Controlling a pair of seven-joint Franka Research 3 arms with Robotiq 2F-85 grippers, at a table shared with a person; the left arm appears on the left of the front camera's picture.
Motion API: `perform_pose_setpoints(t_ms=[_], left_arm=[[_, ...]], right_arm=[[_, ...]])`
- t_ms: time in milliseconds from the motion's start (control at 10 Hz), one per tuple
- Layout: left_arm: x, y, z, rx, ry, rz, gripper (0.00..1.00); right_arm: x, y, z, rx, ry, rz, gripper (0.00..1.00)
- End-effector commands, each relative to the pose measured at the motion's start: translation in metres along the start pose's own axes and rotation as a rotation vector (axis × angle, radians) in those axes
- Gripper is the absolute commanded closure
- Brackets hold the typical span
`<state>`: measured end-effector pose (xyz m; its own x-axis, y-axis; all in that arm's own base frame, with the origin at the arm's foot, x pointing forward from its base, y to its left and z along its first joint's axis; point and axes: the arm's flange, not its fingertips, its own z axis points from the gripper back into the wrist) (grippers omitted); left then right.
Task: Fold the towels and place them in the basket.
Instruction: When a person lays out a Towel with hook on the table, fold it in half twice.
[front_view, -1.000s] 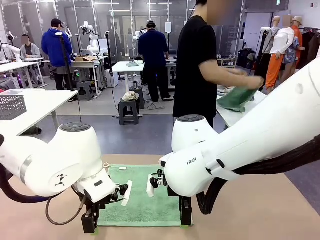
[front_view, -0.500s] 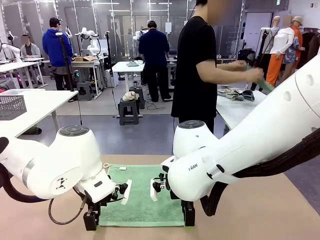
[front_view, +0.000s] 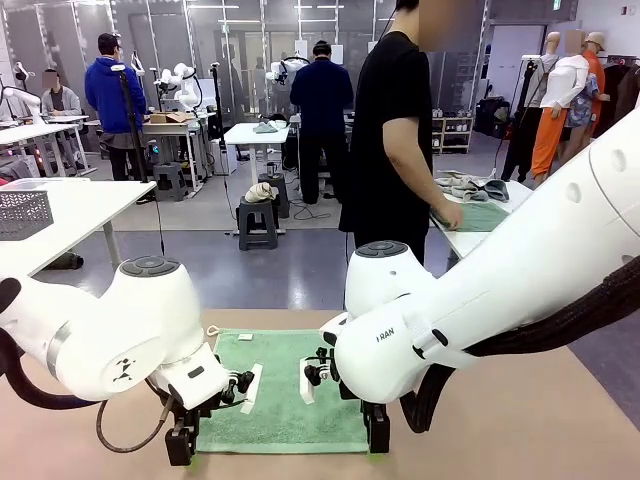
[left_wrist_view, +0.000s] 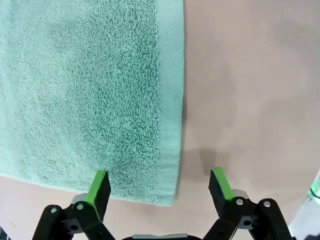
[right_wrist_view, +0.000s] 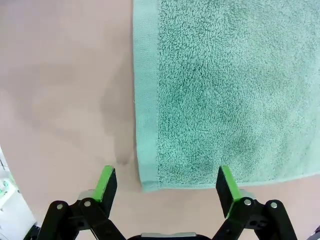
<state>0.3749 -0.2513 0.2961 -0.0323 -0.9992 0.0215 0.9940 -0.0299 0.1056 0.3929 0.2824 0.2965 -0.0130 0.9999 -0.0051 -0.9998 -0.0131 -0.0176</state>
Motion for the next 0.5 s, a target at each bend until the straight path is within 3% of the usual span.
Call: perform_pose_setpoints(t_ms=[0,400], left_arm=[[-0.002,-0.001,-0.002,-0.033,-0.019,-0.031,0.0],[-0.004,0.001,-0.005,-0.081,0.006,-0.052,0.0]], right_arm=[[0.0,0.0,0.0,0.0,0.0,0.001,0.0],[-0.01,0.0,-0.011,0.029,-0.006,-0.003,0.0]])
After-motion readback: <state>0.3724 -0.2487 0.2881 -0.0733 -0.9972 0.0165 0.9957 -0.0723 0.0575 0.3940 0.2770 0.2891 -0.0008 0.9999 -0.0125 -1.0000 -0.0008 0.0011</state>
